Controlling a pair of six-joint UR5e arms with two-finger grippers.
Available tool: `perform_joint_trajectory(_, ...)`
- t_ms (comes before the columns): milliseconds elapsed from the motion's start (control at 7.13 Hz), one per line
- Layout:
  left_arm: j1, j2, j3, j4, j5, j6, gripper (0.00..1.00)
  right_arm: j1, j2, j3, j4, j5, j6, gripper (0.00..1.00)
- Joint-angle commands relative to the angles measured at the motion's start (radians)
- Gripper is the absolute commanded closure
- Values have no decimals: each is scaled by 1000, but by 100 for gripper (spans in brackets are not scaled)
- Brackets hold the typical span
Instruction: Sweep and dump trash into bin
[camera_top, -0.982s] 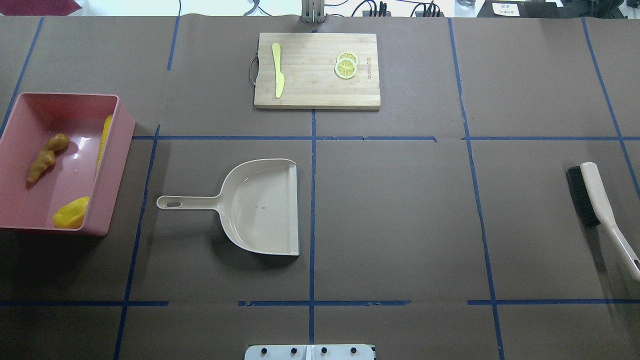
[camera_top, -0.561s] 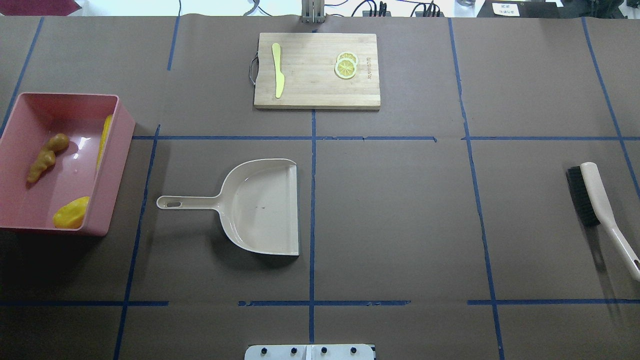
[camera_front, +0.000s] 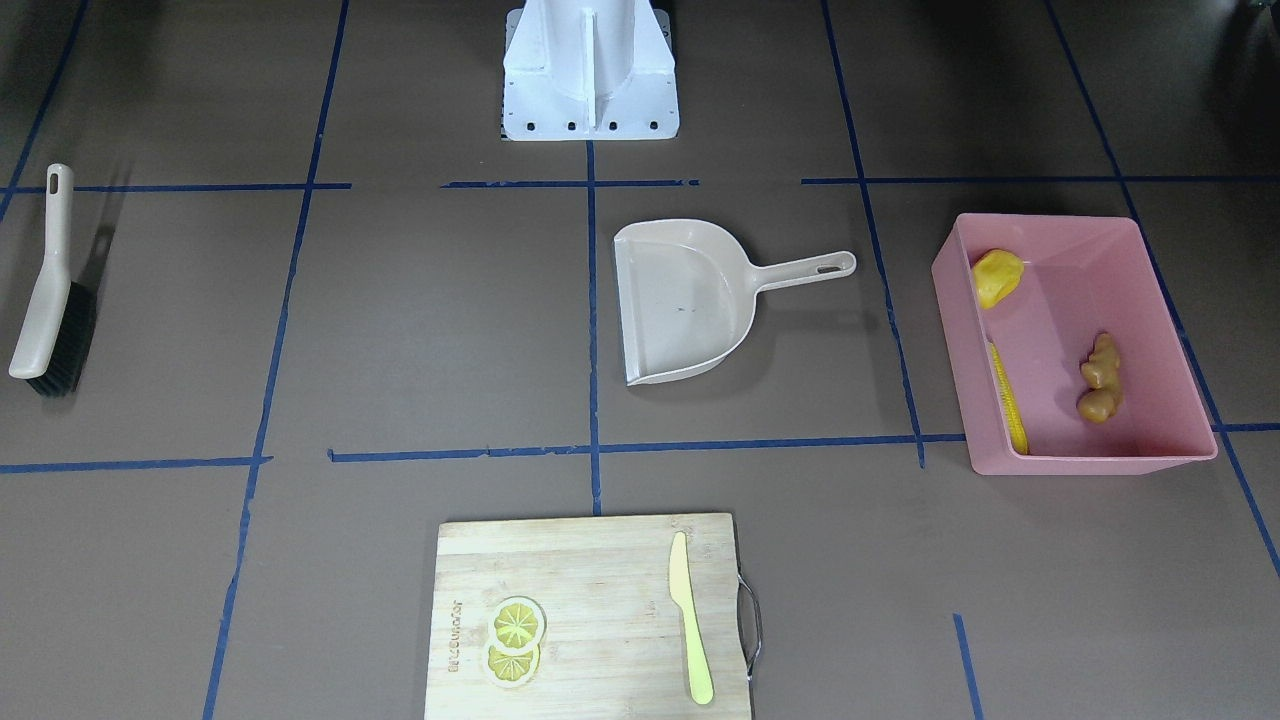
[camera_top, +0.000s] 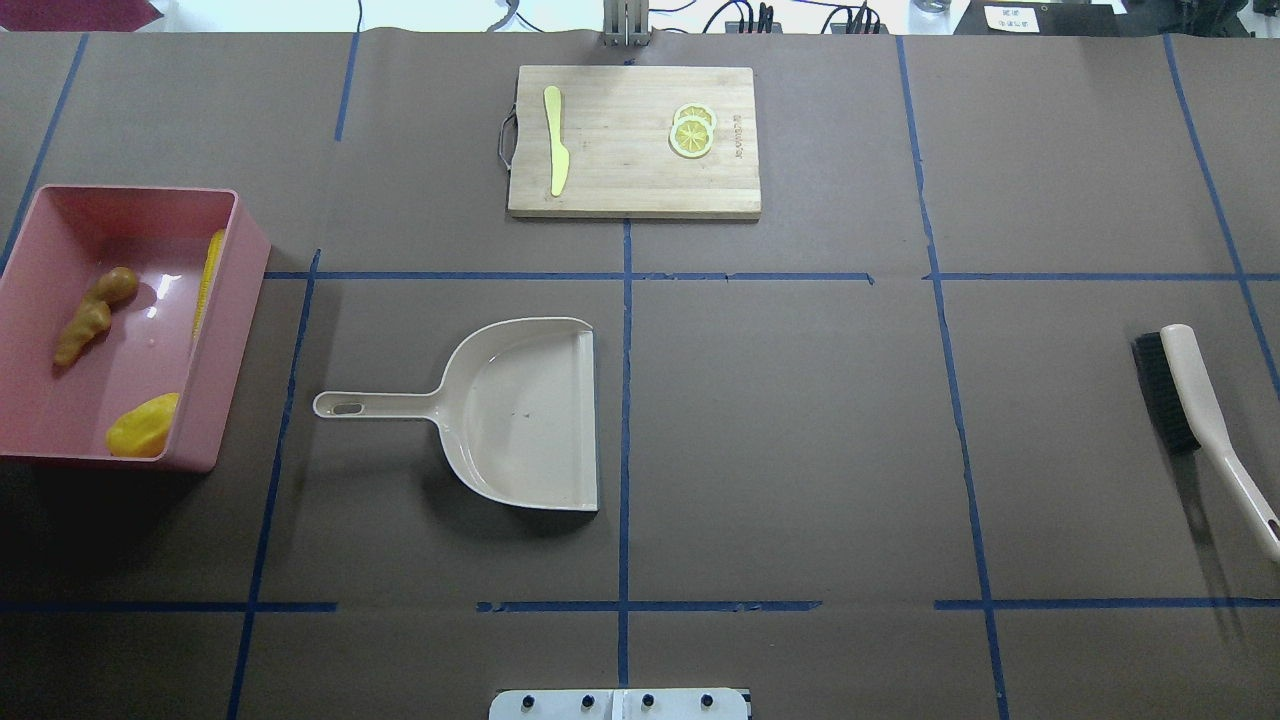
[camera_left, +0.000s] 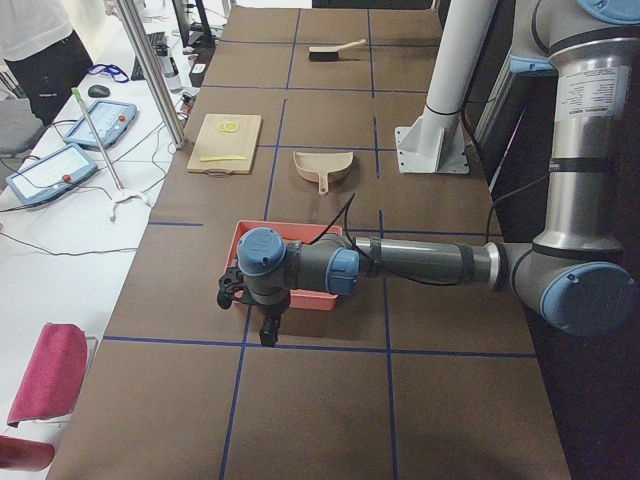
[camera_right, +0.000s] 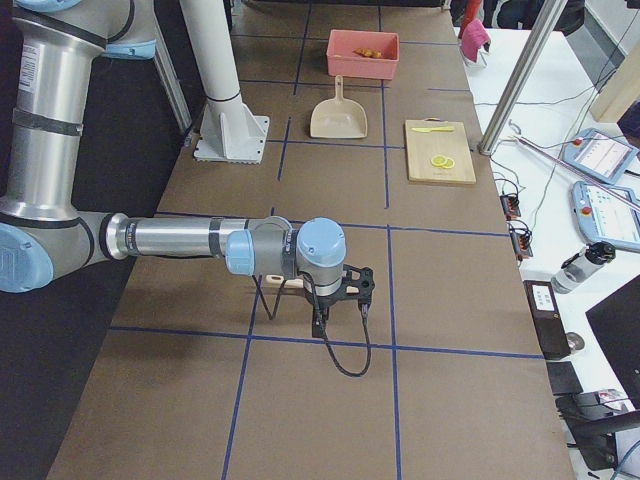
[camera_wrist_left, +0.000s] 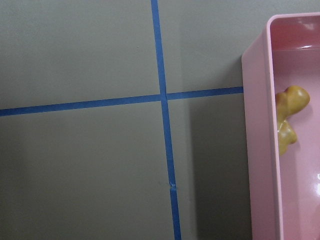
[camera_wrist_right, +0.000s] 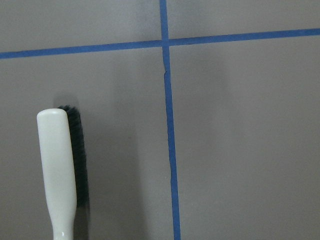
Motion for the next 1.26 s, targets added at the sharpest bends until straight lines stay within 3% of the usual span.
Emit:
perform_joint_trajectory(0, -3, -19, 46, -2, 9, -5, 0, 0, 23, 15, -78, 13, -36, 0)
perform_joint_trajectory(421, -6, -20, 87, -17, 9, 13, 0, -28, 110, -14, -98, 39, -30, 0)
perform_joint_trajectory(842, -12, -20, 54, -1, 6, 85, 0, -56, 135, -25, -96, 24, -27, 0)
perform_joint_trajectory(1122, -17, -3, -90, 229, 7, 85, 0, -56, 145, 6, -96, 18, -26, 0)
